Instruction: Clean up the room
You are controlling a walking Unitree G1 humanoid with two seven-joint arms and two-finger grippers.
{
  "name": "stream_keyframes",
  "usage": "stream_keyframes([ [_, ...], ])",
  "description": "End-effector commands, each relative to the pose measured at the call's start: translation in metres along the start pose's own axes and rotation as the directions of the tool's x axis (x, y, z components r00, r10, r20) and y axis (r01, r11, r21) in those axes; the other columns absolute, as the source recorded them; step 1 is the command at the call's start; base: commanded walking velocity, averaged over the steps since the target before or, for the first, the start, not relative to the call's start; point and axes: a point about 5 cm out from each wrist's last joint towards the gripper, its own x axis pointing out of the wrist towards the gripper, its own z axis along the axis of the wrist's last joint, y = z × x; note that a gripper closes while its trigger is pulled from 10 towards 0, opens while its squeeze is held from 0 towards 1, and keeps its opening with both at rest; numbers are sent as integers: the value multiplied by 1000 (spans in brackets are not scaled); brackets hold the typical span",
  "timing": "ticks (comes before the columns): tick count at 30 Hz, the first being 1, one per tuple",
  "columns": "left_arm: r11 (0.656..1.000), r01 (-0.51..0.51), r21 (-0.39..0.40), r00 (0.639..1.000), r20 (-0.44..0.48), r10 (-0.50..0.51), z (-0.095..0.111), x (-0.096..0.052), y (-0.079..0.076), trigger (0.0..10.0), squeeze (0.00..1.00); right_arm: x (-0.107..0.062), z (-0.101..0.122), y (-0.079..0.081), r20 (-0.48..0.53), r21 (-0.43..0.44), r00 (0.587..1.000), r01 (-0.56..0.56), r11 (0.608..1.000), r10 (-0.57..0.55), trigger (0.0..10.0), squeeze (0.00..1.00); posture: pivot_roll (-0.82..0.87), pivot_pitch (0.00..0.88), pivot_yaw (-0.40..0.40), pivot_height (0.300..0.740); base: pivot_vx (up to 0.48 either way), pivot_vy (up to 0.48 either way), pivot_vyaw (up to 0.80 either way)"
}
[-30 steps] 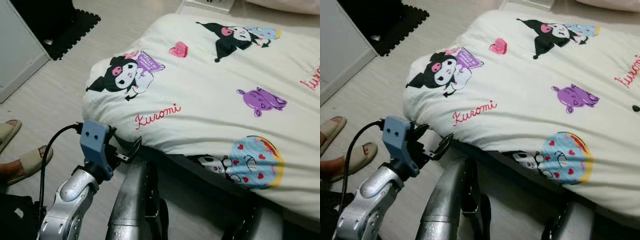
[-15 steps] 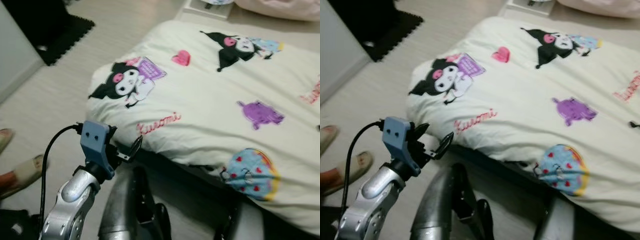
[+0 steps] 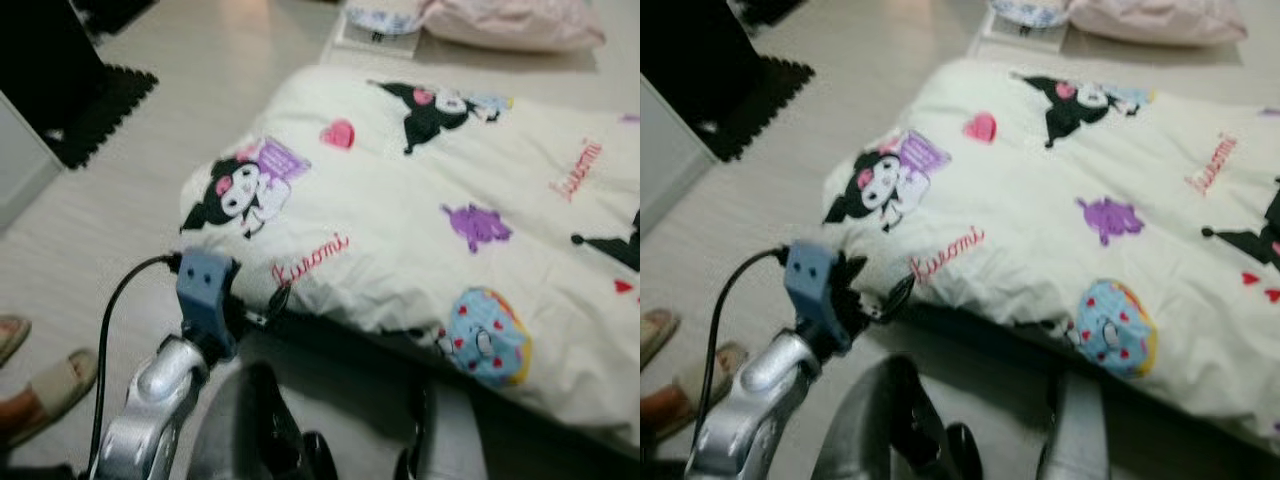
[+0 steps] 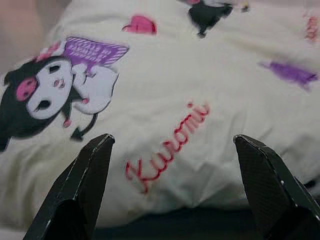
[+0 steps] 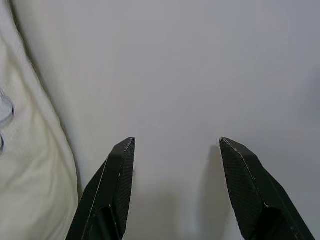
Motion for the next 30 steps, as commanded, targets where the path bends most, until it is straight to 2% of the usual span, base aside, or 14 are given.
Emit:
stream_keyframes([
  [1,999,19,-29,999,-47,-20,-13,2,-8,10000,0,0,-1,1,31,65,999,-12,998,10,10000,0,4,262,61,426,262,-398,0],
  [4,999,16,-33,999,-49,-18,-16,12,-10,10000,0,0,-2,8,58,138,998,-37,990,29,10000,0,-26,237,90,426,270,-393,0],
  [6,998,11,-58,999,-52,-14,-18,28,-7,10000,0,-3,-9,40,86,185,982,-181,966,168,10000,0,-68,232,115,426,0,0,0],
  [8,998,11,-58,999,-52,-14,-18,28,-7,10000,0,-3,-9,40,86,185,982,-181,966,168,10000,0,-68,232,115,426,0,0,0],
  [11,997,41,-59,996,-73,-45,-25,28,-6,10000,0,-8,-20,60,100,161,967,-247,956,233,10000,0,-83,220,119,426,0,0,0],
  [13,999,11,-52,998,-65,-14,-26,30,-2,10000,0,-18,-37,88,97,168,944,-328,930,315,10000,0,-88,192,109,426,0,-446,0],
  [14,999,11,-52,998,-65,-14,-26,30,-2,10000,0,-18,-37,88,97,168,944,-328,930,315,10000,0,-88,192,109,426,0,-446,0],
  [16,994,-52,-92,996,-71,46,-28,35,3,10000,0,-34,-55,130,93,203,889,-459,865,449,10000,0,-99,178,87,426,0,0,0],
  [18,994,-52,-92,996,-71,46,-28,35,3,10000,0,-34,-55,130,93,203,889,-459,865,449,10000,0,-99,178,87,426,0,0,0],
  [19,993,-62,-98,996,-69,55,-30,36,4,10000,0,-43,-63,150,98,224,859,-510,830,502,10000,0,-106,170,72,426,0,0,0],
  [20,993,-62,-98,996,-69,55,-30,36,4,10000,0,-43,-63,150,98,224,859,-510,830,502,10000,0,-106,170,72,426,0,0,0],
  [22,991,-56,-120,998,-48,50,-33,40,1,10000,0,-80,-85,207,77,234,756,-647,726,650,10000,0,-110,148,50,435,0,0,0],
  [23,991,-48,-123,998,-40,43,-33,42,-1,10000,0,-95,-91,225,68,240,716,-688,685,695,10000,0,-110,148,50,440,0,0,0],
  [30,992,-33,-121,999,-35,29,-38,44,-6,10000,0,-125,-100,253,67,253,638,-755,605,767,10000,0,-122,117,41,454,0,0,0],
])
